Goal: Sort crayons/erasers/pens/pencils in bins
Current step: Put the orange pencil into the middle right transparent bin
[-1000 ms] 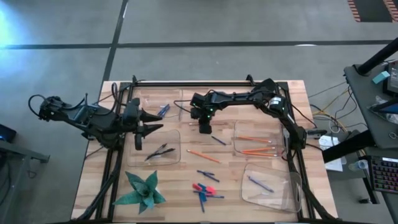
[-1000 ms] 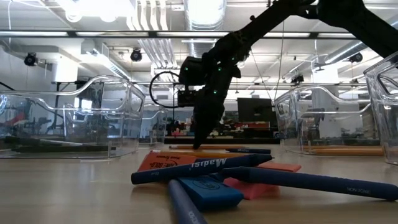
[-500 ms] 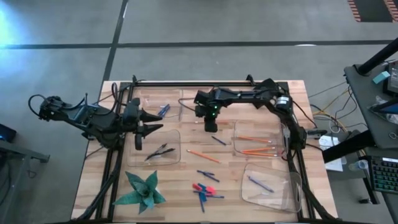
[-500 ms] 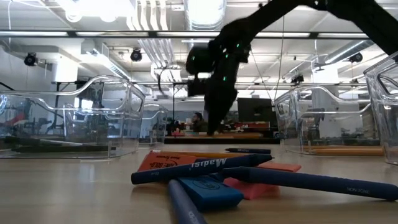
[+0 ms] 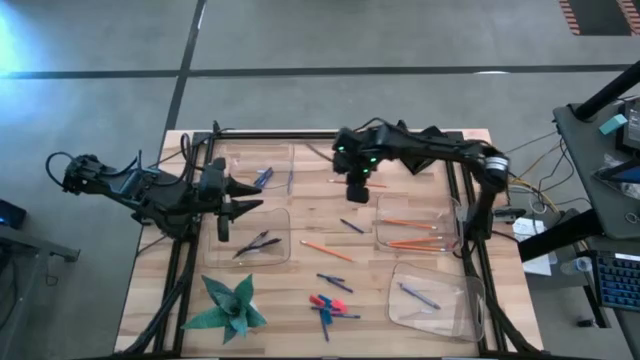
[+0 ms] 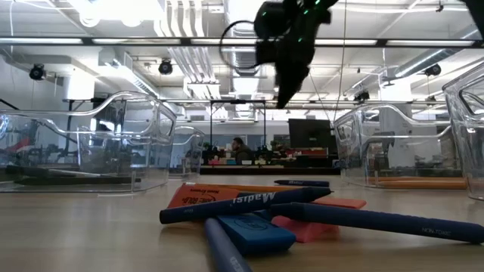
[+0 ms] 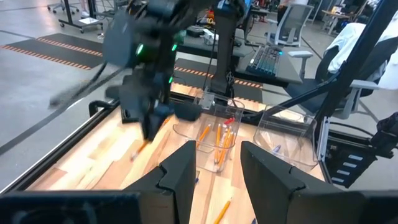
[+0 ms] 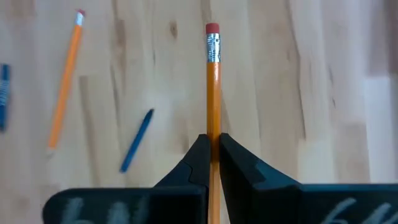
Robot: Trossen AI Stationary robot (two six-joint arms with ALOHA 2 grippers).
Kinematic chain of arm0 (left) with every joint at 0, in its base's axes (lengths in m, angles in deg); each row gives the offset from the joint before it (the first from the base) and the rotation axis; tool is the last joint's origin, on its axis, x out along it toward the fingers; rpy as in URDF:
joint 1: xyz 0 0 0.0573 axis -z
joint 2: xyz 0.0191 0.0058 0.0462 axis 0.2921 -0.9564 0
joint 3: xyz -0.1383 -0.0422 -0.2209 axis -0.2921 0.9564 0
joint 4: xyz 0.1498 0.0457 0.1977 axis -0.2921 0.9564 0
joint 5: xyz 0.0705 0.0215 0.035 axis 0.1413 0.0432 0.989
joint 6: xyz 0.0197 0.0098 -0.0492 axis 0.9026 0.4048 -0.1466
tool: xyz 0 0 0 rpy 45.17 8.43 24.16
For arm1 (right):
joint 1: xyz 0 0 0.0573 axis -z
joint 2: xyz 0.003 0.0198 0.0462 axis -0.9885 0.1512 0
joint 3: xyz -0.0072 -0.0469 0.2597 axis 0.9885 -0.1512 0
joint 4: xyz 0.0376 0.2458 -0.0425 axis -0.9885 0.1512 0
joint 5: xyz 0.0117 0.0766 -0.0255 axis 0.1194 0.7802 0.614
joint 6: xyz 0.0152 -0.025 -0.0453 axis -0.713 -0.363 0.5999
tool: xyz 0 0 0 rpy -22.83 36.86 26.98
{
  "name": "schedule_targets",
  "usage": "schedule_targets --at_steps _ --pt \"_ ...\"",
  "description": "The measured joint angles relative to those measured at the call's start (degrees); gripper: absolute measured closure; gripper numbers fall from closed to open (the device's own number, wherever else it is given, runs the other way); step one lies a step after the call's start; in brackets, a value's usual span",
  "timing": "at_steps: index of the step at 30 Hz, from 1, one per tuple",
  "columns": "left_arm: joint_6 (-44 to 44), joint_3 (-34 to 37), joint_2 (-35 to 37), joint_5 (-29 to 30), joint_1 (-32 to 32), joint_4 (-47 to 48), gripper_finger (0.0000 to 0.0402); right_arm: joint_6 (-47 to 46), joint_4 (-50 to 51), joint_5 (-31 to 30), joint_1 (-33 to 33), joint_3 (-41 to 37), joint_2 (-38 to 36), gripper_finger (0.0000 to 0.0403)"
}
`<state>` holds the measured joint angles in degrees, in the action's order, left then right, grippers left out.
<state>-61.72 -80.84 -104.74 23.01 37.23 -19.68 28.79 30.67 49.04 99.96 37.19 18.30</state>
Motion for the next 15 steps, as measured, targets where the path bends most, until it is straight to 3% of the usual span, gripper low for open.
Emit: schedule_targets --at_steps 12,15 --pt "-0.02 0.63 -0.04 -0.04 0.00 0.11 0.0288 -20.20 5.28 0.13 -6.67 -19.65 -22.90 0.0390" --pt "-0.07 1.40 -0.02 -0.04 0.00 -0.01 0.0288 -26.72 4.91 -3.25 -8.86 -25.96 -28.29 0.0390"
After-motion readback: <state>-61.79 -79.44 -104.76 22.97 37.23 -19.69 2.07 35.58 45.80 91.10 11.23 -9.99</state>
